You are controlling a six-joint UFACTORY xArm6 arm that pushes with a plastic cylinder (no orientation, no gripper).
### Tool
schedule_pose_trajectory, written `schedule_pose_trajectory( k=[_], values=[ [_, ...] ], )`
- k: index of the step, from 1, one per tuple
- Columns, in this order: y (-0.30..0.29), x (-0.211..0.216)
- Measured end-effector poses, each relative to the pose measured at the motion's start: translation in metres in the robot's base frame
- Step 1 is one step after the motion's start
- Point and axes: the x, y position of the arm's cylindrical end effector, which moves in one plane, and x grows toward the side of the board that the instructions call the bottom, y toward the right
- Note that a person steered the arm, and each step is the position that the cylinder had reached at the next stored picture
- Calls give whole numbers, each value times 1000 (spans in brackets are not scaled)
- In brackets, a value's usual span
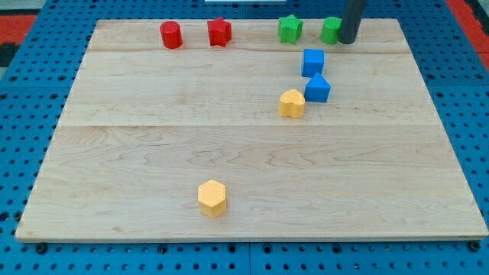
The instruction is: Slide the green star and green circle a bit down
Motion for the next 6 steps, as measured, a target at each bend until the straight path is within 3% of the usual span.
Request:
schedule_pose_trajectory(
  k=[1,2,3,5,6],
  values=[
    [1,0],
    [39,-13],
    [29,-34],
    [-92,-34],
    [-95,-34]
  ],
)
